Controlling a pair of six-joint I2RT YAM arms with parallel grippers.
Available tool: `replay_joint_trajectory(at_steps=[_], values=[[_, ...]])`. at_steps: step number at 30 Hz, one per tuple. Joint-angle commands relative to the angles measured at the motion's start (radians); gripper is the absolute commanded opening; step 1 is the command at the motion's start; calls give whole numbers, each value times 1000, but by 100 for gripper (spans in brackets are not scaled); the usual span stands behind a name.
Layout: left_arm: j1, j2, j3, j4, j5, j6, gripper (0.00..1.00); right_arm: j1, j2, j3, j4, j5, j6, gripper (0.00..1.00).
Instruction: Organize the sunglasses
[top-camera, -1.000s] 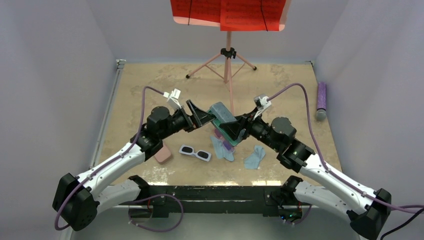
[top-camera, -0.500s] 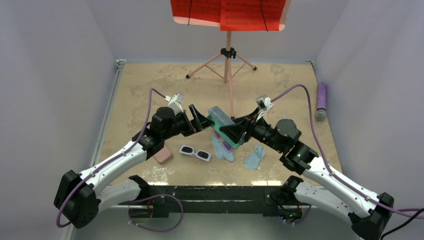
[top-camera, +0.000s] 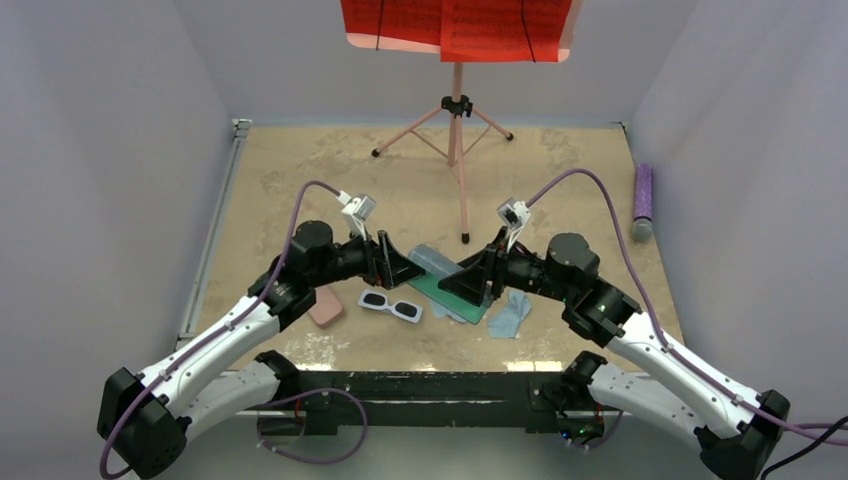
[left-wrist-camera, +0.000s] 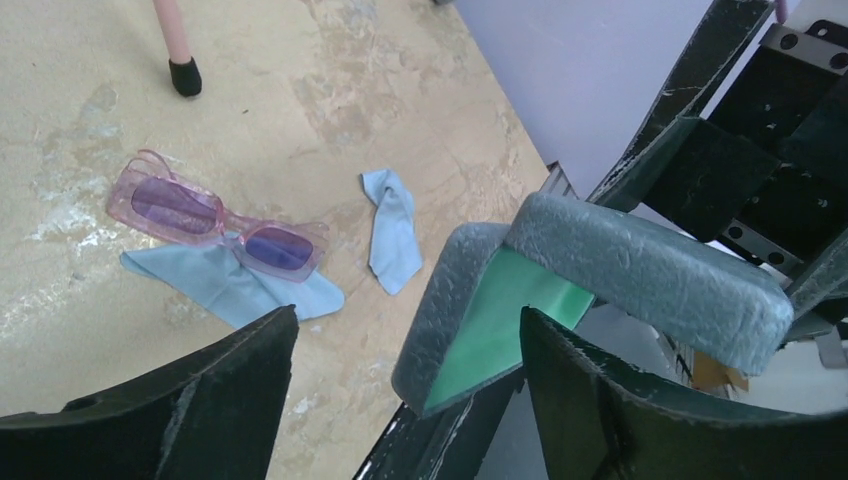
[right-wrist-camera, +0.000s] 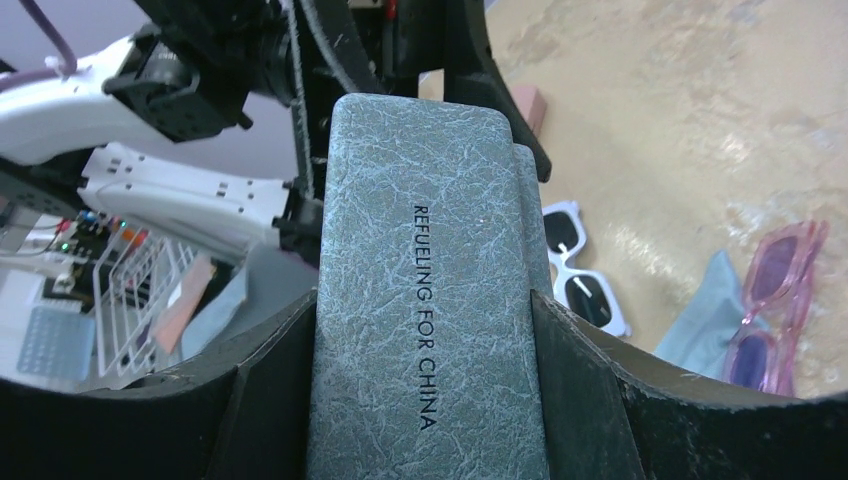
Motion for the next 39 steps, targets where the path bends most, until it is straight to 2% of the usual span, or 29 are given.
replay_joint_trajectory(at_steps=[1,4,11,12,13,14,15,17,21,26,28,31,34,39], values=[[2,8,66,-79,42,98,81,-9,-18,22,26,-122,25,0],[1,13,62,-55,83,110,70,-10,-26,3,76,-120,53,0],[2,46,54,-9,84,95,22,-11,-4,-9,108,-114,93,0],[1,46,54,-16,66,88,14,-11,-2,-8,97,-93,93,8],[2,47,55,-28,36,82,8,-11,-3,-3,81,-69,90,27],[2,43,56,-64,-9,69,0,-11,-7,1,61,-36,88,54],[2,40,60,-98,-63,54,0,-11,-16,6,36,4,87,78],[2,40,65,-154,-152,30,0,-11,-41,4,8,76,80,85],[40,68,57,-203,-238,-48,0,-11,-117,-14,-18,180,10,89],[232,129,2,-154,-224,-135,0,-11,-207,-51,-114,416,-52,91],[287,169,5,-144,-249,-138,0,-11,-232,-78,-122,449,-55,92],[400,264,27,-117,-150,-145,0,-11,-254,-112,-127,465,-49,92],[483,360,37,-64,-111,-134,0,-12,-267,-137,-126,494,-50,91],[508,539,92,-57,-12,-78,0,-11,-272,-144,-122,502,-70,92]])
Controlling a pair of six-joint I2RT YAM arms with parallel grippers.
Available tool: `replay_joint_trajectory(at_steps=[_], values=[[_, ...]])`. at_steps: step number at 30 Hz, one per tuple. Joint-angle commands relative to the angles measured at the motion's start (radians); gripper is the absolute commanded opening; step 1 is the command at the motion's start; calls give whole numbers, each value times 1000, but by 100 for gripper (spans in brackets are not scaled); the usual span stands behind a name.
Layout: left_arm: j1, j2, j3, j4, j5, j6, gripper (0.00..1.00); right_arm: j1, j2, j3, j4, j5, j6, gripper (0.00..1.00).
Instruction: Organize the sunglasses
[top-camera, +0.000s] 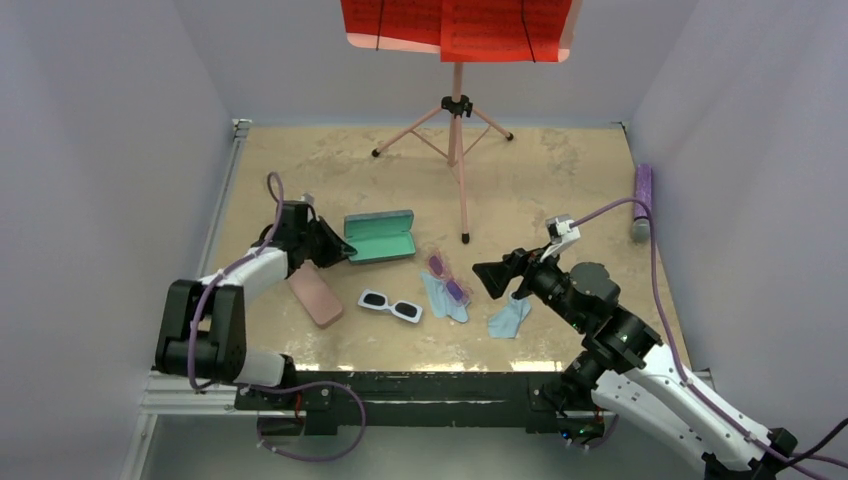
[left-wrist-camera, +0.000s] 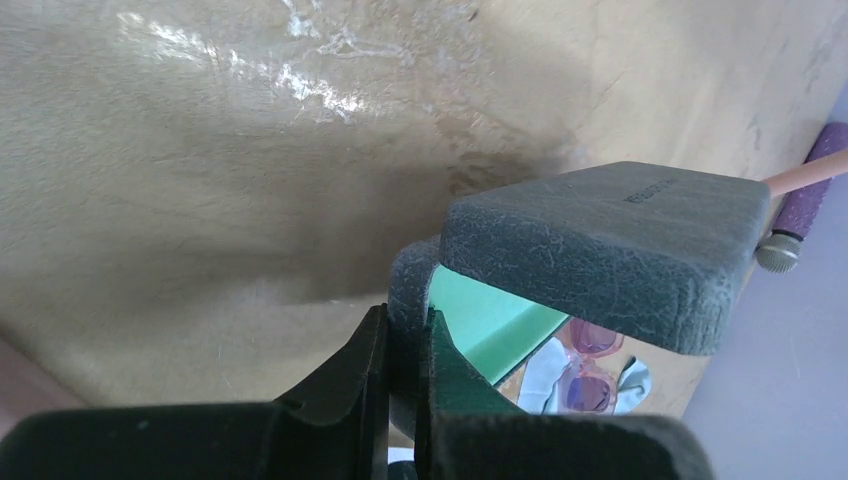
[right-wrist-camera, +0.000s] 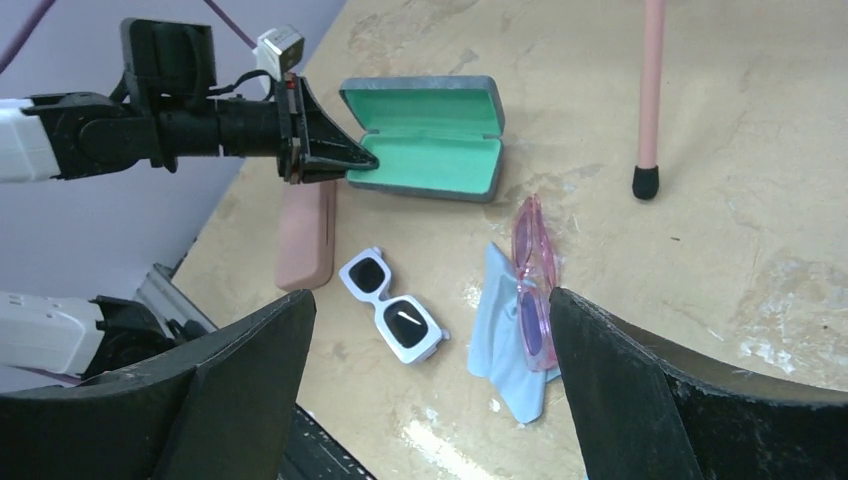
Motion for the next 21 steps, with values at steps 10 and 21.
replay_joint_trajectory(at_steps=[10,21], values=[[1,182,64,36,128,62,1,2,1,-9,74,6,-55,92],[1,165,83,-90,-7,79,58,2,19,-1,87,-24,-43,91]])
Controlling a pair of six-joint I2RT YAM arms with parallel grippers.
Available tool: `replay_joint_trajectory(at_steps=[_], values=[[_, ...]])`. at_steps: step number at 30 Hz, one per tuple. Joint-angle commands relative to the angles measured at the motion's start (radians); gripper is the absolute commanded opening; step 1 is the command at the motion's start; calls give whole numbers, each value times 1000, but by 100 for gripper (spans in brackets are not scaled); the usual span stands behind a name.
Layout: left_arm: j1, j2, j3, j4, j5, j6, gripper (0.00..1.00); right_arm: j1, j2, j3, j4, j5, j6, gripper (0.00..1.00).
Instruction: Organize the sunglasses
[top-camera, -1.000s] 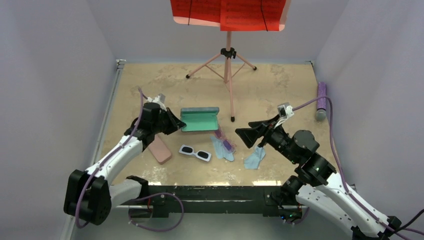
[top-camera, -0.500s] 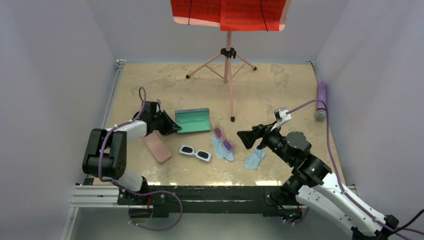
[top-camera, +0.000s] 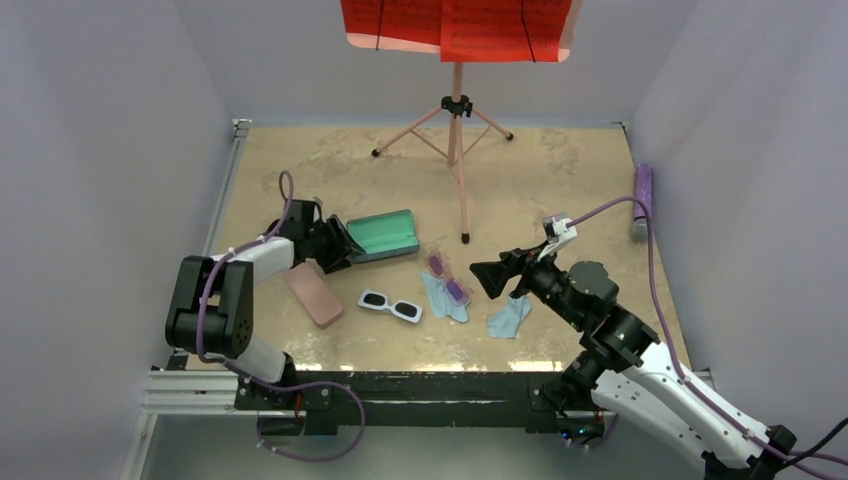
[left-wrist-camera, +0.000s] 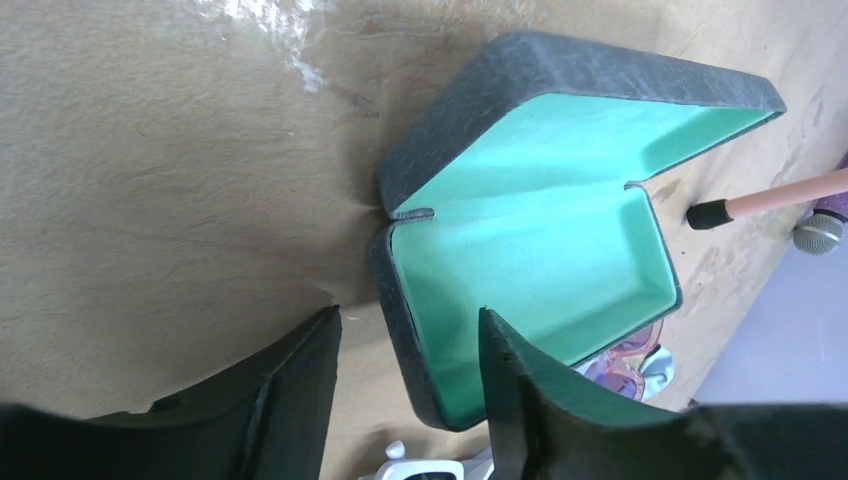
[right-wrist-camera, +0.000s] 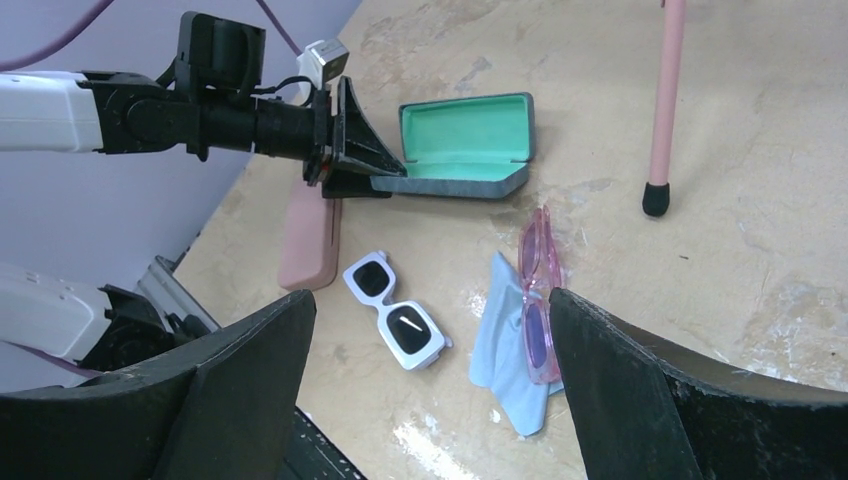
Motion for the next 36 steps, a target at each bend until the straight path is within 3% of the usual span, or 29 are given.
replay_joint_trajectory(at_steps=[1,10,11,12,13,19,27,36], values=[[-2,-28,18,-63,-75,33,59,2,-2,5,46,-4,-8,91],[-7,-121,9,-101,-86,51,70,0,27,19,27,0,11,92],[-8,-133,7,-103,-84,50,76,0,30,20,28,-2,12,92],[-9,-143,7,-105,-81,49,91,1,33,21,28,-2,15,92],[-9,-155,8,-106,-72,51,99,0,37,20,30,-2,18,92],[-14,-298,17,-136,-31,46,100,0,128,81,-96,32,66,98],[-18,-713,-17,-260,-75,50,100,-12,344,165,-352,29,197,98],[-15,-971,-47,-340,-235,-24,100,53,530,98,-306,71,327,93]])
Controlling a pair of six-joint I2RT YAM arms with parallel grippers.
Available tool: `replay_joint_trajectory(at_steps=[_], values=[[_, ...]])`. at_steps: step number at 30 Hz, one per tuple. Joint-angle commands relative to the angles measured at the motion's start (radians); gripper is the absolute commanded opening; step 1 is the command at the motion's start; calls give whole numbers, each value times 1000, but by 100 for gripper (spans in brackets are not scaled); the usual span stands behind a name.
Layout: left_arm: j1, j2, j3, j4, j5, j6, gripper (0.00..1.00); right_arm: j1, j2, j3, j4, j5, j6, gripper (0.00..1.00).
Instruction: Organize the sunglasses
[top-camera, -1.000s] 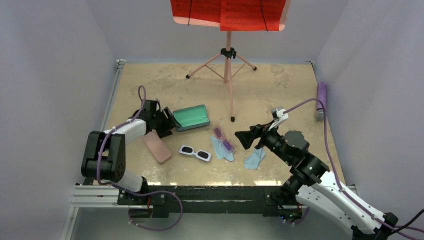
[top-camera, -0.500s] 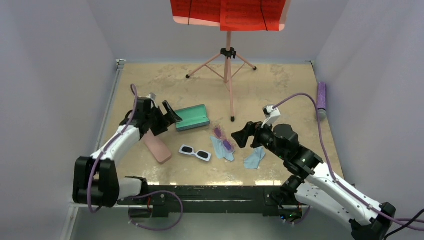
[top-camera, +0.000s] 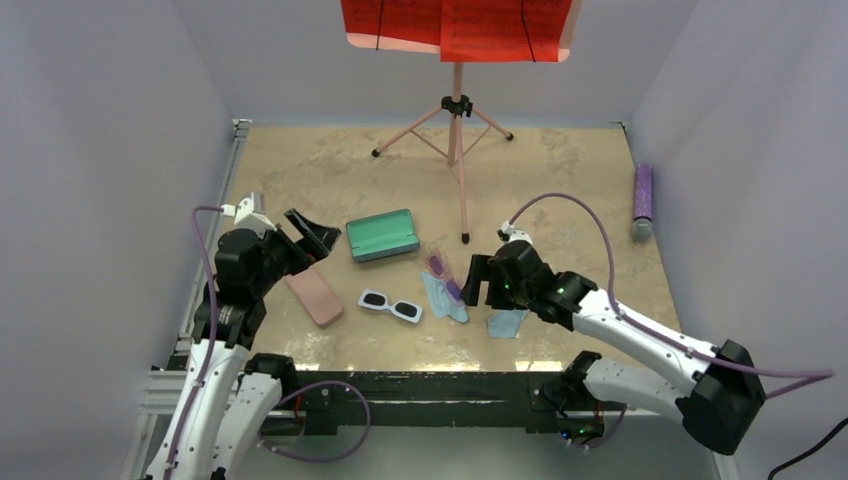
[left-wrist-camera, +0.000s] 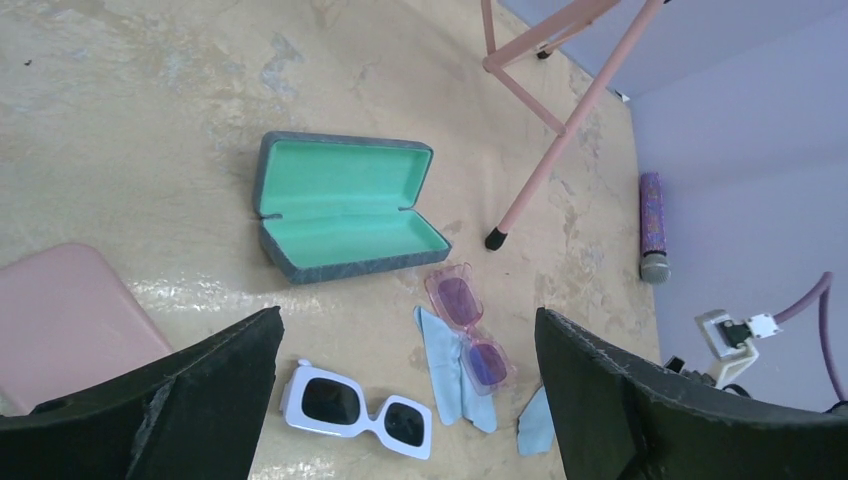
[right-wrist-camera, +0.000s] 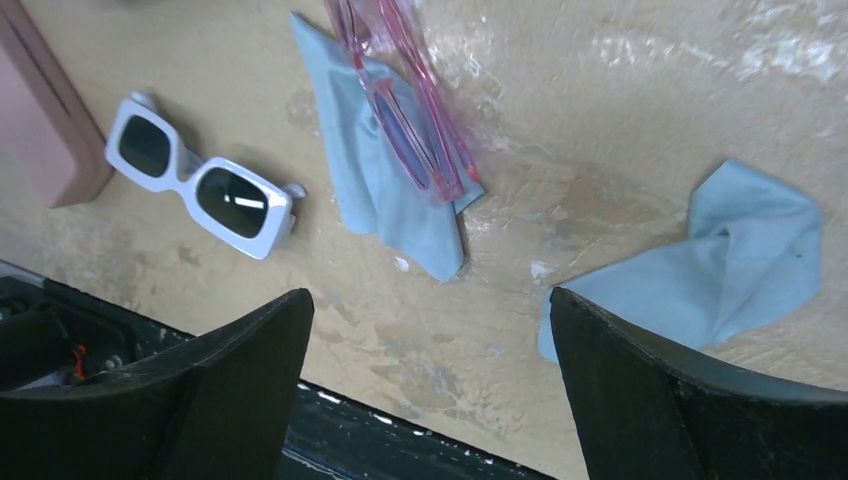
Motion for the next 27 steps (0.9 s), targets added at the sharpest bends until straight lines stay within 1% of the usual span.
replay_joint_trajectory(at_steps=[1,2,4,5,6,10,11,16,17,21,25,27], values=[[-2,-64,-25,-60,-82,-53,100,66,119,15,4,60,92,90],[-2,-73,-23,-74,-86,-58,100,78,159,33,-2,67,104,87],[-2,-82,-21,-91,-87,-60,100,100,238,66,-8,83,129,77],[-2,-84,-21,-101,-95,-63,100,109,270,78,-6,92,143,74],[-2,-83,-23,-109,-101,-69,100,120,297,85,-5,110,172,72],[-2,-83,-39,-105,-95,-73,100,136,371,109,-15,161,214,55],[-2,-82,-45,-98,-90,-73,100,138,382,112,-15,166,217,53],[-2,-62,-57,-86,-76,-62,100,145,450,131,-24,163,218,48],[-2,-58,-59,-84,-73,-62,100,147,458,131,-22,161,217,44],[-2,-46,-63,-70,-63,-62,100,149,479,140,-3,144,199,34],[-2,-40,-62,-75,-67,-62,100,149,505,145,-2,130,191,32],[-2,-40,-65,-76,-68,-63,100,150,509,142,9,118,191,28]])
